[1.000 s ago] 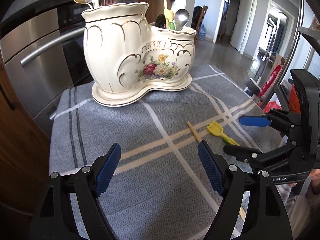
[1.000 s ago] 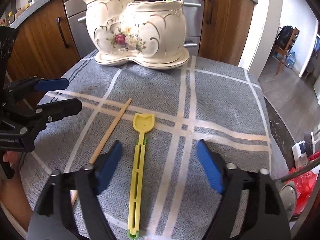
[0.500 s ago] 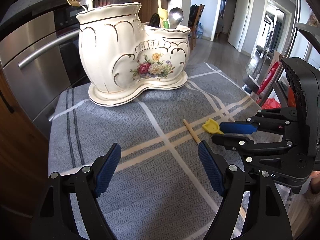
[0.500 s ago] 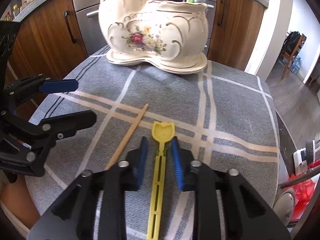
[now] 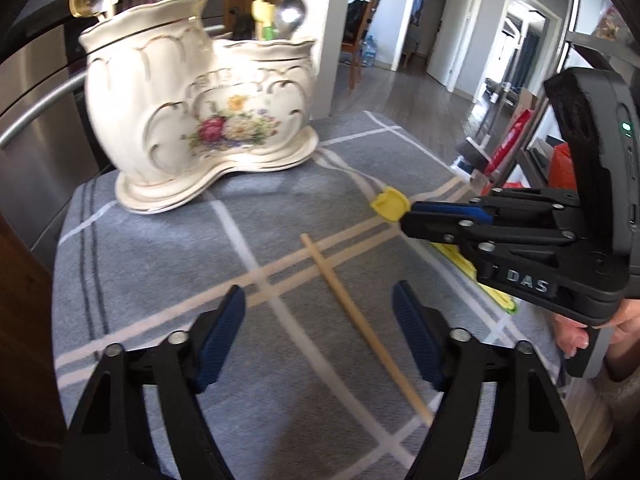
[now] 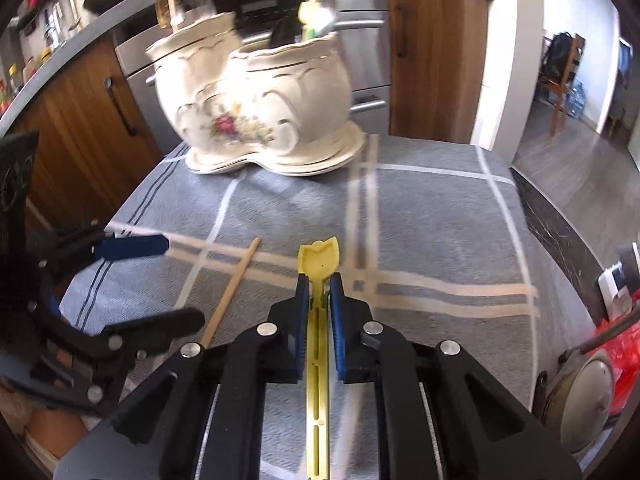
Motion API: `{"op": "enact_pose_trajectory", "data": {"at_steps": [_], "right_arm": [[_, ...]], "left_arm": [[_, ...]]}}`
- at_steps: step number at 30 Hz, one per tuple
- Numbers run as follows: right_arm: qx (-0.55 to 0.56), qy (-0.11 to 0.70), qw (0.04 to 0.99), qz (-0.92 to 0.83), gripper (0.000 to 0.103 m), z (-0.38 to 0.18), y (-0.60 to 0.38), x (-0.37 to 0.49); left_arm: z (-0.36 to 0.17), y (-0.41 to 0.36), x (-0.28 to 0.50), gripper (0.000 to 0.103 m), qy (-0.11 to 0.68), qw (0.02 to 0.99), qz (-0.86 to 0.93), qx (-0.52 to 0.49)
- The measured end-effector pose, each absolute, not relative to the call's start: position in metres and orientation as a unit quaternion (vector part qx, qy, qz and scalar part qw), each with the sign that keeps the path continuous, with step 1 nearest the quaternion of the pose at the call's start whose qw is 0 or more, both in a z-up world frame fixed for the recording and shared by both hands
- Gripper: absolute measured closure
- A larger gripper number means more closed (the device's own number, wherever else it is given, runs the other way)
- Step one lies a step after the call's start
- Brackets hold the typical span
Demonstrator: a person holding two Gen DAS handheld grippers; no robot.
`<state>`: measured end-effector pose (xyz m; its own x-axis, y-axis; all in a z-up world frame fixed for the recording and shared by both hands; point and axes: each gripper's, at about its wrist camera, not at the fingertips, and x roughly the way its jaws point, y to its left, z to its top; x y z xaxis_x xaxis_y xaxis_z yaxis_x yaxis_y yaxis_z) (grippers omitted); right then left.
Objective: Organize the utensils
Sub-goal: 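Close the left tool on the wooden chopstick while the right tool lifts the yellow utensil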
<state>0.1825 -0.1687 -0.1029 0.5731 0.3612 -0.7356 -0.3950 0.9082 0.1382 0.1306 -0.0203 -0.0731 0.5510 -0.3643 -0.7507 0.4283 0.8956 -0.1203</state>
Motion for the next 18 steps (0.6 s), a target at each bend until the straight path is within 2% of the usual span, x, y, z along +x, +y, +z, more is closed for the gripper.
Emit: {"op": "enact_pose_trajectory", "data": {"at_steps": [1,3,4,6,9,18], "right_arm": [[-0.017,0.410,0.886,0.214,0.092,-0.103,-0.170,0.183],[-0.012,0.406,0.888,0.214,0.092,-0.101,-0.173,0.184],[-0.013,0.404,0.890,0.213,0.092,-0.100,-0.174,0.183],[-0.010,0.400,0.891,0.215,0.092,-0.098,-0.175,0.181],[-0.009,0.399,0.890,0.220,0.092,-0.096,-0.177,0.180],[-0.002,0.387,0.894,0.226,0.092,-0.092,-0.183,0.175]], "left_arm": [[-0.073,-0.024,0.130,0.047,0.416,0.878,-0.232,0.040],[-0.074,-0.032,0.130,0.053,0.422,0.874,-0.237,0.050],[-0.077,-0.034,0.132,0.062,0.426,0.873,-0.232,0.054],[-0.081,-0.038,0.135,0.070,0.435,0.869,-0.227,0.060],[-0.087,-0.044,0.141,0.074,0.444,0.868,-0.212,0.067],[-0.089,-0.060,0.156,0.077,0.438,0.874,-0.180,0.109]]}}
